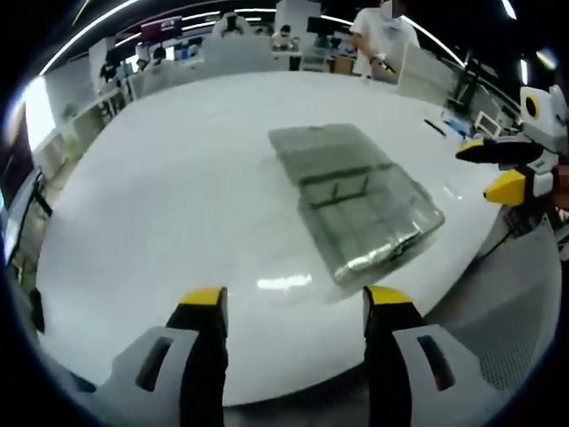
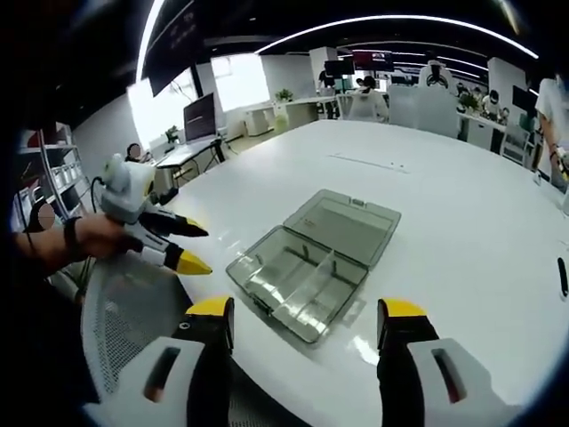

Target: Insert the divider into the dual guide fixture by aligning both edges with the guide slots and pushing it downward to the bottom, including one-sided entry, uneven engagement, binding, and posture correction.

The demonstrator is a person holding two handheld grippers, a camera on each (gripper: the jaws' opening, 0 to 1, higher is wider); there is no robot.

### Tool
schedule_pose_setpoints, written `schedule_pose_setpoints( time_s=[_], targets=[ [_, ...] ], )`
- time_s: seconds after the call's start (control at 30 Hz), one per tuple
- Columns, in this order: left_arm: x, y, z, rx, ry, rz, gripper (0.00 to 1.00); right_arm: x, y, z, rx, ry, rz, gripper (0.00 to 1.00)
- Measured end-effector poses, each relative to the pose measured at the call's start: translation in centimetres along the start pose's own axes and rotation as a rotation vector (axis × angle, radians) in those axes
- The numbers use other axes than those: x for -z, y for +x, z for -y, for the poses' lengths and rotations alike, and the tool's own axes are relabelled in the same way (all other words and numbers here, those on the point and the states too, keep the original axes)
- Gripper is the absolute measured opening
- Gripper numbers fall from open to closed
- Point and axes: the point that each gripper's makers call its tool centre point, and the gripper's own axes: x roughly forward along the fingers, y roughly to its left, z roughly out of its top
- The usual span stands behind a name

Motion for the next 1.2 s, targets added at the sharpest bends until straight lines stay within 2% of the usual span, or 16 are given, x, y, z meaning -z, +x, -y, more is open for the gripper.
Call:
schedule_pose_setpoints(
  time_s=[0.23,0.7,0.87,0.97,1.2],
  targets=[
    [0.3,0.5,0.0,0.012,-0.011,-0.029,0.52,0.3,-0.3,0.2,0.004,0.015,-0.004,0.62],
    [1.7,1.8,0.3,0.036,0.000,-0.097,0.50,0.5,-0.1,0.3,-0.010,-0.011,-0.035,0.61],
    [1.8,2.2,0.2,0.029,-0.013,-0.105,0.48,0.6,-0.1,0.3,-0.013,-0.003,-0.036,0.61],
    [1.9,2.4,-0.1,0.015,-0.053,-0.110,0.48,0.8,0.0,0.2,-0.025,-0.001,-0.042,0.61],
    [1.9,2.8,0.1,-0.002,-0.051,-0.107,0.47,0.8,-0.1,0.1,-0.026,0.015,-0.036,0.60]
  ],
)
